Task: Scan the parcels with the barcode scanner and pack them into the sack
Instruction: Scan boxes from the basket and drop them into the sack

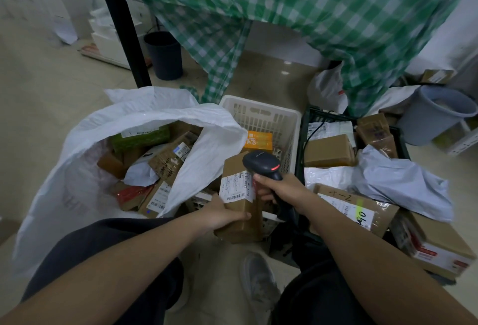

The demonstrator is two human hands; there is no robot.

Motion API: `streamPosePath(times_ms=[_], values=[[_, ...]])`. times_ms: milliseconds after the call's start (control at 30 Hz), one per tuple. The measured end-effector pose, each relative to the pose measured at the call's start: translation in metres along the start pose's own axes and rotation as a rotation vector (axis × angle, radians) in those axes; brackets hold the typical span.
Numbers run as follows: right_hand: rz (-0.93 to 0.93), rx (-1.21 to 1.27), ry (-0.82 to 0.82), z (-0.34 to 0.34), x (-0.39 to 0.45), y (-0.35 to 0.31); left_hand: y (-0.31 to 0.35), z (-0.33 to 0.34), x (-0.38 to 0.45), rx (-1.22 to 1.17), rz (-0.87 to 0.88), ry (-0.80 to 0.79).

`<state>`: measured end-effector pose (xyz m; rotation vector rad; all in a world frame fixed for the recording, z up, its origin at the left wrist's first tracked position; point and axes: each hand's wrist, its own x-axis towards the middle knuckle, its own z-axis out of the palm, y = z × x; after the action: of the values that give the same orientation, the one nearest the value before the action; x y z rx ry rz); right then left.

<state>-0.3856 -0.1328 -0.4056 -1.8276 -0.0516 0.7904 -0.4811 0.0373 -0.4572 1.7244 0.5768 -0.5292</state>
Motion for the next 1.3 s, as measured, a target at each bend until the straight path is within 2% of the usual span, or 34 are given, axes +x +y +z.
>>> streamPosePath(times_ms=[167,333,400,500,667,800,900,1000,1133,1233,1300], values=[[-0.075,0.21,0.198,-0.011,0.001,-0.007,0.009,-0.004,-0.004,0.08,0.102,0.015],[-0.13,0.219,0.379,-0.014,-0.001,-0.01,0.03,-0.011,-0.018,0.198,0.31,0.126],[-0.148,0.267,0.397,-0.014,-0.001,-0.012,0.041,-0.017,-0.024,0.257,0.328,0.182],[-0.19,0.329,0.408,-0.014,-0.002,-0.016,0.056,-0.024,-0.031,0.325,0.459,0.262],[-0.246,0.386,0.463,-0.011,0.001,-0.022,0.074,-0.041,-0.042,0.52,0.582,0.384],[-0.36,0.242,0.538,-0.022,0.0,-0.031,0.079,-0.065,-0.045,0.813,0.601,0.401],[-0.389,0.14,0.438,-0.031,0.001,-0.031,0.078,-0.075,-0.044,0.928,0.546,0.253],[-0.313,0.028,0.277,-0.033,0.006,-0.024,0.08,-0.079,-0.045,0.963,0.533,0.154],[-0.251,-0.08,0.167,-0.03,0.014,-0.015,0.081,-0.079,-0.045,0.996,0.505,0.036],[-0.204,-0.102,0.031,-0.018,0.013,-0.016,0.08,-0.078,-0.041,0.958,0.541,0.028],[-0.189,-0.068,-0.004,-0.014,0.016,-0.014,0.079,-0.08,-0.04,0.907,0.584,0.046]])
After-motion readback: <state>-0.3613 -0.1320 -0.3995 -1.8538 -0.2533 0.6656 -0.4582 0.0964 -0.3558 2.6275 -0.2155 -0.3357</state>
